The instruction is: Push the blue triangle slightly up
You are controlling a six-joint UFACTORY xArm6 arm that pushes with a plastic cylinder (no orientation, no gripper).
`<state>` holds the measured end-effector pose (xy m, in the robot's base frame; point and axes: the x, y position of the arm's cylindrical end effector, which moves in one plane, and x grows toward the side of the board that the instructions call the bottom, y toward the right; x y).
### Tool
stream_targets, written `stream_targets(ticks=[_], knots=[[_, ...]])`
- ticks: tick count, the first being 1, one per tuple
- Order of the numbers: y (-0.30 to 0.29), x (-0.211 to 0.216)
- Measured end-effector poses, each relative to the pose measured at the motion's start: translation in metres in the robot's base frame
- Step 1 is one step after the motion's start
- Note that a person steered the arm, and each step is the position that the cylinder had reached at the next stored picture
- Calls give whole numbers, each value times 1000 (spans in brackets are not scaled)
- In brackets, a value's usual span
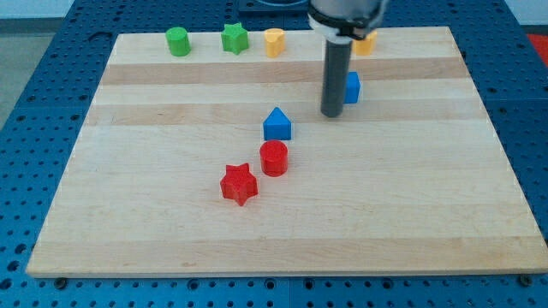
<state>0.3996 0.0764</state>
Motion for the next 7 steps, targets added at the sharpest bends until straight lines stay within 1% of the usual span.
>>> stream_targets(ticks=[1,3,5,6,7], knots=[[-8,33],[-105,33],[-170,33],[-195,36],[-189,10]])
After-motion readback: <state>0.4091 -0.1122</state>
